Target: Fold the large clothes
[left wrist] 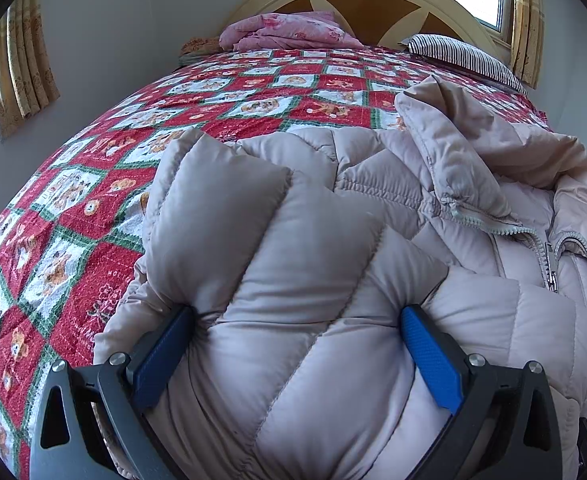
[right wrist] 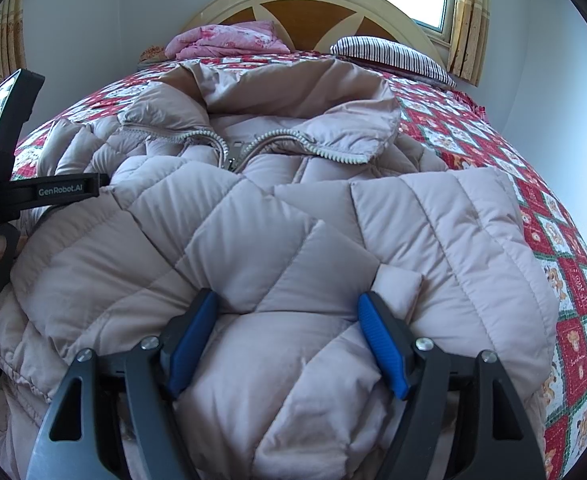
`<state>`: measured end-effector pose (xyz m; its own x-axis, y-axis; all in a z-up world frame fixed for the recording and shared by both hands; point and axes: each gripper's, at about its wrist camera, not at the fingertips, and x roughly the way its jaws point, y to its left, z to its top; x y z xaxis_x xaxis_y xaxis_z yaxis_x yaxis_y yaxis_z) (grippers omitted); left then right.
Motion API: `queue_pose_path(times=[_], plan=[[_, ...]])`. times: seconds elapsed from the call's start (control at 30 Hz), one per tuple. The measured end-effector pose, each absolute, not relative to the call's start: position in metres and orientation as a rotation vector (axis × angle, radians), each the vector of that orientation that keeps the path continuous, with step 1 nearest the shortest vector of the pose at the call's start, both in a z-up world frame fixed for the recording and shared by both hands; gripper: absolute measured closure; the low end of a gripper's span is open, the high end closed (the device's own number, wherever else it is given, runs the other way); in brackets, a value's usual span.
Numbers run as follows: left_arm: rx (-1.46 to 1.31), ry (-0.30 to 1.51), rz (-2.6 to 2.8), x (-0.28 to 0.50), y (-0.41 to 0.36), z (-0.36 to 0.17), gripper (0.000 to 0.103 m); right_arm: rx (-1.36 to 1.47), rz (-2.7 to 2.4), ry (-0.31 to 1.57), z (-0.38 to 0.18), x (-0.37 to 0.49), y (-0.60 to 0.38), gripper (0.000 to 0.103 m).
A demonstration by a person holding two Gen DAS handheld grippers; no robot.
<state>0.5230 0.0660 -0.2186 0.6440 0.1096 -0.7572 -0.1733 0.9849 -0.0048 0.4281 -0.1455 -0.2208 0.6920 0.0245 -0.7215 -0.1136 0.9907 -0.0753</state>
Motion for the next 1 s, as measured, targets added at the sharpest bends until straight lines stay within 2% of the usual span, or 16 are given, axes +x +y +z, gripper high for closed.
queue_pose_path(times=[0.4,0.5,0.6,0.67,0.77,1.0], plan=[[-0.096,0.85,0.151,0.521,0.068,-0.216,0.001,-0.091,0.109,0.824,-0.217,0.43,-0.151,0.027],[-0.105,0.844,0.146,0.52,0.069,-0.216,0.001,-0.082,0.181,0.852,-0.196,0.436,-0.159,0.023],[-0.109,0.841,0.144,0.519,0.069,-0.216,0.001,-0.099,0.207,0.79,-0.159,0.452,-0.172,0.018],[-0.109,0.841,0.144,0.519,0.07,-0.216,0.001,-0.154,0.188,0.738,-0.133,0.478,-0.177,0.018],[-0.108,0.841,0.144,0.519,0.069,-0.216,0.001,-0.289,0.2,0.739,-0.112,0.542,-0.172,0.008],[-0.108,0.84,0.144,0.519,0.07,-0.216,0.001,-0.649,0.321,0.845,-0.147,0.624,-0.126,0.011]])
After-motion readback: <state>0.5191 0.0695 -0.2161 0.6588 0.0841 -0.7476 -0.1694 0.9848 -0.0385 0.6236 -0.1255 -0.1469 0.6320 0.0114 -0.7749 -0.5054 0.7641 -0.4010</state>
